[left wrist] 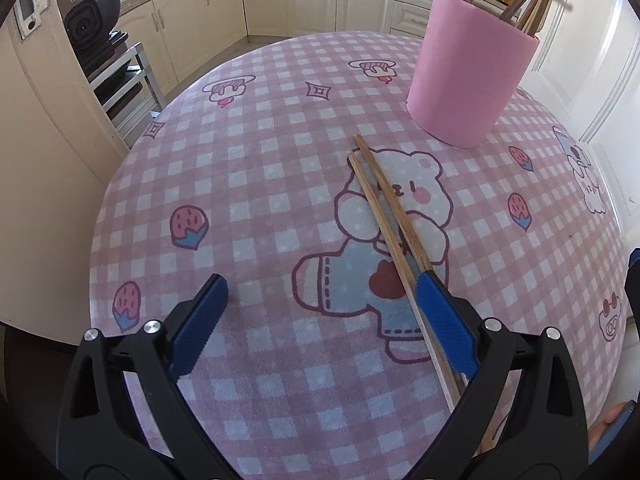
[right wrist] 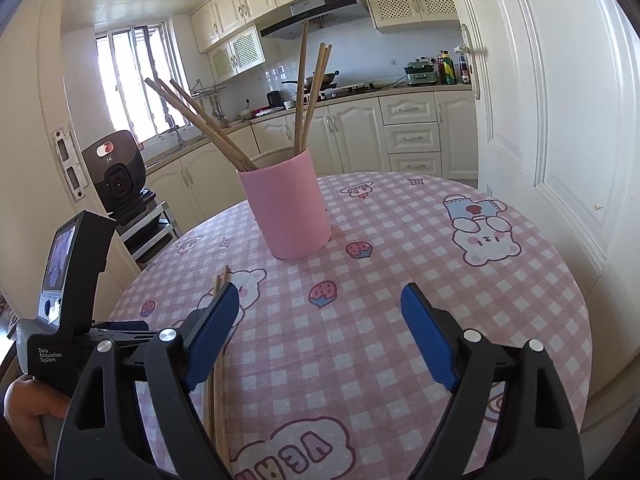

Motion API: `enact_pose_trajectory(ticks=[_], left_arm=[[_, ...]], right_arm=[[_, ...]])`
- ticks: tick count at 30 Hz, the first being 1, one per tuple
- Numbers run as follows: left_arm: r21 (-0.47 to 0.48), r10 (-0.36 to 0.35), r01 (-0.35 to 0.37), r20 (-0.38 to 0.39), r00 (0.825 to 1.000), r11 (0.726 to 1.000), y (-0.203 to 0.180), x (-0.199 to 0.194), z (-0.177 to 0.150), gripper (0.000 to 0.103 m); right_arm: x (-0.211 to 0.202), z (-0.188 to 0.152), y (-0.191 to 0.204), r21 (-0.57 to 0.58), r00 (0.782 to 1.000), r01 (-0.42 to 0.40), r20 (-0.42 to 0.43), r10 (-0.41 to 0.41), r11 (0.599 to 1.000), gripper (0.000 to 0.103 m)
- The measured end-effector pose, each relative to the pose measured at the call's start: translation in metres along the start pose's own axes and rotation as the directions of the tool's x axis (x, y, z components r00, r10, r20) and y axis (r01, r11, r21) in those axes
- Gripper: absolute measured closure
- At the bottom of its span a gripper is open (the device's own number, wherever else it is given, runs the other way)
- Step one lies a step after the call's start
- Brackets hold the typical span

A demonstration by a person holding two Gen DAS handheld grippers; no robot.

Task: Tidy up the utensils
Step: 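Move the left tool back over the last chopsticks while the right tool returns beside it, then close the left tool on one chopstick while the right tool grasps the other chopstick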

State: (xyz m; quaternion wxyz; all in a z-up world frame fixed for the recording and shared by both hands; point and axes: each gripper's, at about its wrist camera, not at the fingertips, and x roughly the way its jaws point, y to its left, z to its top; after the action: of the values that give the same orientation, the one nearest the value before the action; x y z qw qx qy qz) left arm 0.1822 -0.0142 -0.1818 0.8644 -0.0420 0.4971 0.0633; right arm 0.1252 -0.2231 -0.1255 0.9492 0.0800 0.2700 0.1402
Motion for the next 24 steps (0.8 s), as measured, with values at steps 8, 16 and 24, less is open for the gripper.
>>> enact_pose_trajectory(ticks=[8, 16, 24], left_arm=[[0.076, -0.016, 0.017, -0.013, 1.0, 0.997, -0.012, 0.009, 0.012, 0.025], [0.183, -0.078, 0.077, -0.002, 0.997, 0.98, 0.004, -0.001, 0.011, 0.079], [0.25, -0.104, 0.111, -0.042, 0.994, 0.962, 0.021, -0.001, 0.014, 0.089]], right_arm=[[0.0, 0.0, 0.0, -0.011, 1.0, 0.011, -0.007, -0.011, 1.0, 0.023], [0.018, 0.001, 0.001, -0.011, 0.996, -0.013, -0.091, 0.011, 1.0, 0.023], [0.05, 0.003, 0.034, -0.13, 0.976, -0.083, -0.21, 0.054, 0.988, 0.023]])
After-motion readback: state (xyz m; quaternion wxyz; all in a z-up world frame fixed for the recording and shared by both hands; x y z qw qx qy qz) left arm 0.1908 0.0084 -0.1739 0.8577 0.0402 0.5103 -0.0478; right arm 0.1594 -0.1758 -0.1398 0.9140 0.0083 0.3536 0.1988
